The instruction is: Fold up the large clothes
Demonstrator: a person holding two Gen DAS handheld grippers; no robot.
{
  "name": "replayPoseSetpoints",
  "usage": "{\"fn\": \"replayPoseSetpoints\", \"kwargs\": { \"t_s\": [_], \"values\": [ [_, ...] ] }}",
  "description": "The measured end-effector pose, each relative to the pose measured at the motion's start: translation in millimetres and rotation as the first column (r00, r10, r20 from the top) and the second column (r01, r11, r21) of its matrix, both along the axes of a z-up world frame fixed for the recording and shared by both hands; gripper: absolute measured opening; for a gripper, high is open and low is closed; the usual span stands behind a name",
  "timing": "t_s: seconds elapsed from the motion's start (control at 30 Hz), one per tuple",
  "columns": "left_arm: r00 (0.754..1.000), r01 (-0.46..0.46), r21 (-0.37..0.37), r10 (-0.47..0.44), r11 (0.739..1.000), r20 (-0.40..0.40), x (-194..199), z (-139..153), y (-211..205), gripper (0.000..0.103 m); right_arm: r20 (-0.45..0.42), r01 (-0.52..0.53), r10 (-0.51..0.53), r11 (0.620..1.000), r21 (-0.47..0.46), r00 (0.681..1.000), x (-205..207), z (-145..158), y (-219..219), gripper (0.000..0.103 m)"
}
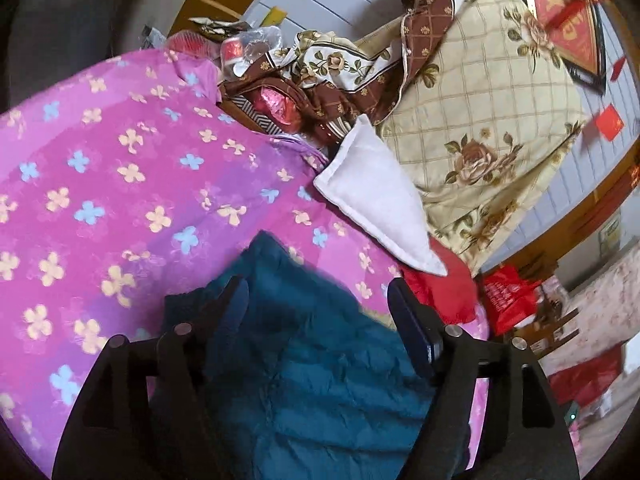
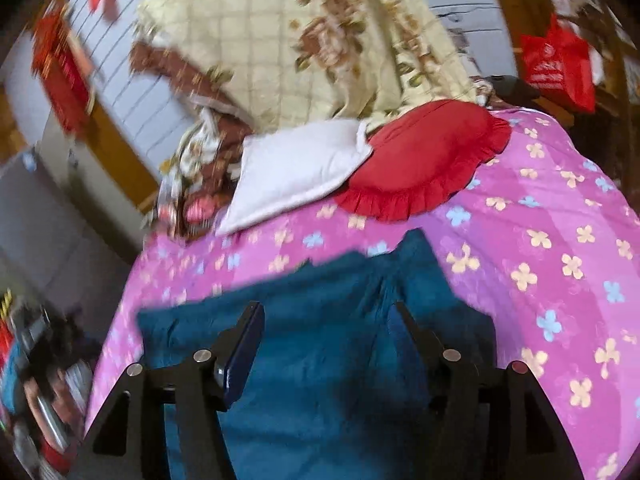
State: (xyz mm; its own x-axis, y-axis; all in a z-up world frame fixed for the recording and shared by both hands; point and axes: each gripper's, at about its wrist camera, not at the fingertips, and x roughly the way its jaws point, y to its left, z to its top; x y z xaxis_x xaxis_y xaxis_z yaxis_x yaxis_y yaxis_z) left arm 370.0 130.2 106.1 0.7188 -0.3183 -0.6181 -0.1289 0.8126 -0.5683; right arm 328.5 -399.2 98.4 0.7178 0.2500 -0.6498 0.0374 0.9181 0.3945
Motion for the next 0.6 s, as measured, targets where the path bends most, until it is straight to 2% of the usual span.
{"fn": "replayPoseSetpoints", "kwargs": {
  "t_s": [0.1,0.17,0.3,0.4,0.5,0.6],
  "values": [
    [0.998,0.05,0.16,-0.045,0.986,-0.033,-7.4,-1.4,-30.3,0.072,-0.026,-0.079,0.077,0.994,-0.071,0.997,-11.4,-15.1,27.2,0.062],
    [0.994,0.101,0.228,-0.09,0.968,-0.057,-11.6,-13.6,-54.8,0.072,-0.054,-0.127,0.12,0.98,-0.15,0.991,-11.3,-30.5,51.0,0.062],
    [0.973,0.223,0.292,-0.194,0.93,-0.128,-12.0,-59.5,-108.1,0.072,-0.122,-0.145,0.12,0.963,-0.225,0.985,4.1,-70.6,74.9,0.062],
    [0.954,0.281,0.356,-0.219,0.891,-0.204,3.8,-100.7,-139.8,0.072,-0.144,-0.131,0.094,0.953,-0.271,0.985,23.2,-94.0,78.1,0.062],
    [0.961,0.263,0.438,-0.194,0.86,-0.198,19.2,-123.0,-156.9,0.072,-0.143,-0.113,0.076,0.955,-0.274,0.987,41.6,-105.0,72.8,0.062],
    [0.966,0.248,0.44,-0.184,0.863,-0.184,34.6,-127.8,-163.7,0.072,-0.138,-0.071,0.033,0.959,-0.274,0.99,57.7,-114.9,60.0,0.062]
  ]
}}
